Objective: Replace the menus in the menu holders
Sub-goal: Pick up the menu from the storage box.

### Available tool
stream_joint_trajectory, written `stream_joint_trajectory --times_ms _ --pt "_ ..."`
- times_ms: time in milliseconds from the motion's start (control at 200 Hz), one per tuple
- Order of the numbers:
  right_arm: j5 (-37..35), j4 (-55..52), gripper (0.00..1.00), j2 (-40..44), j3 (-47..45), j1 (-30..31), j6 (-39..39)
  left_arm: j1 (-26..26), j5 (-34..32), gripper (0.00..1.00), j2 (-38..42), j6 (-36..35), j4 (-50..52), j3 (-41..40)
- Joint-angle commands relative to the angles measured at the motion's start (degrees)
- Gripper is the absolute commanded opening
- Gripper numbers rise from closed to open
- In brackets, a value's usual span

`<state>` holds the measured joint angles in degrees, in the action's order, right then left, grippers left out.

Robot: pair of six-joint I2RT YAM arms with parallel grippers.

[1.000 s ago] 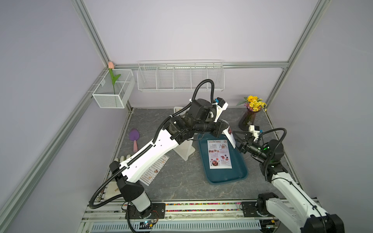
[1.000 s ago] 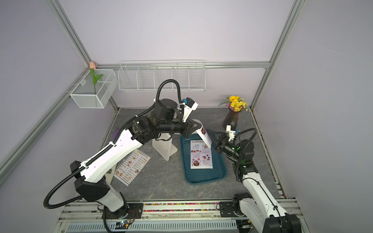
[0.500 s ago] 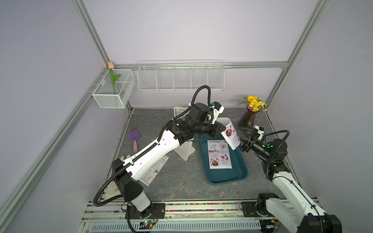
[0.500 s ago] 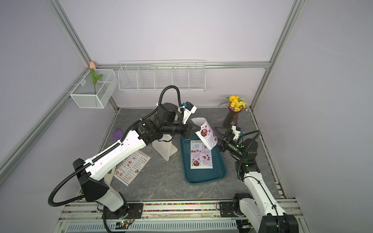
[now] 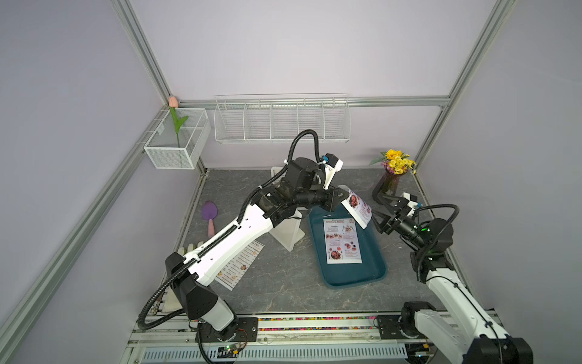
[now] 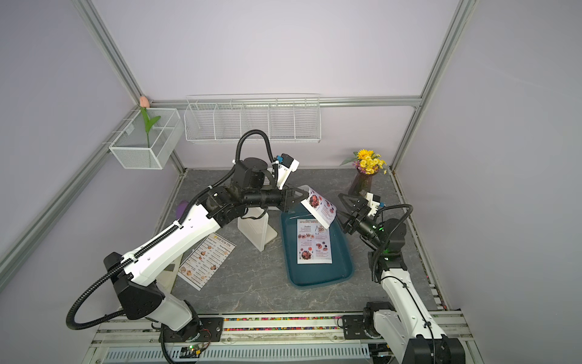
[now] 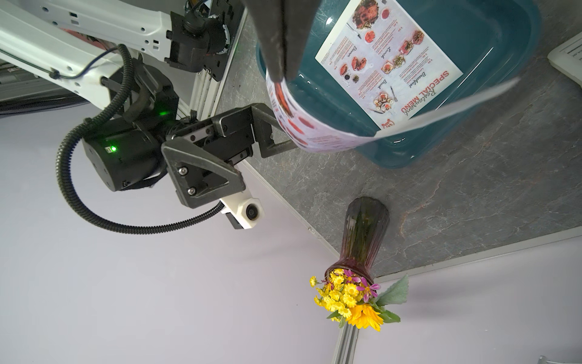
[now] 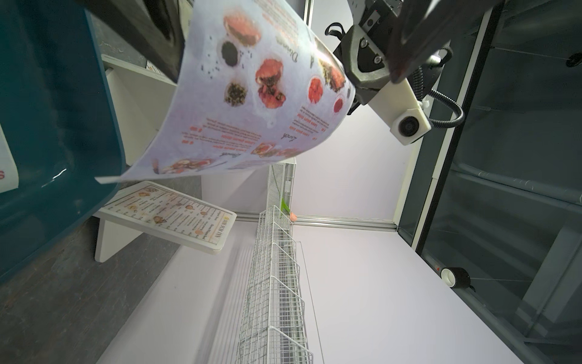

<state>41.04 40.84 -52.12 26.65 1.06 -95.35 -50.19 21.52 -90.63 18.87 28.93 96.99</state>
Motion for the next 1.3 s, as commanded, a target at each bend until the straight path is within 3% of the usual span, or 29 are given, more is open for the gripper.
stream_joint_trajectory --times_ms 0,215,500,1050,1295 --pt "-1.0 5.8 1.0 0.3 0.0 -0.9 -0.7 0.1 0.9 0.0 1.4 0.7 -1.0 -1.3" --pt "-1.1 10.6 0.99 -1.8 -1.0 -1.1 -2.4 0.3 0.8 0.0 1.7 0.8 -1.0 -1.7" --pt "-2.0 2.9 0.95 1.7 0.0 -1.8 3.2 1.3 0.0 0.0 2.6 1.8 -1.2 -3.2" --pt "-1.8 0.7 0.87 4.5 1.6 -4.6 7.0 1.9 1.4 0.0 3.6 2.0 -1.1 -4.9" --pt "-1.6 3.3 0.76 3.1 2.8 -4.9 7.1 2.0 2.1 0.0 3.6 2.5 -1.2 -5.6"
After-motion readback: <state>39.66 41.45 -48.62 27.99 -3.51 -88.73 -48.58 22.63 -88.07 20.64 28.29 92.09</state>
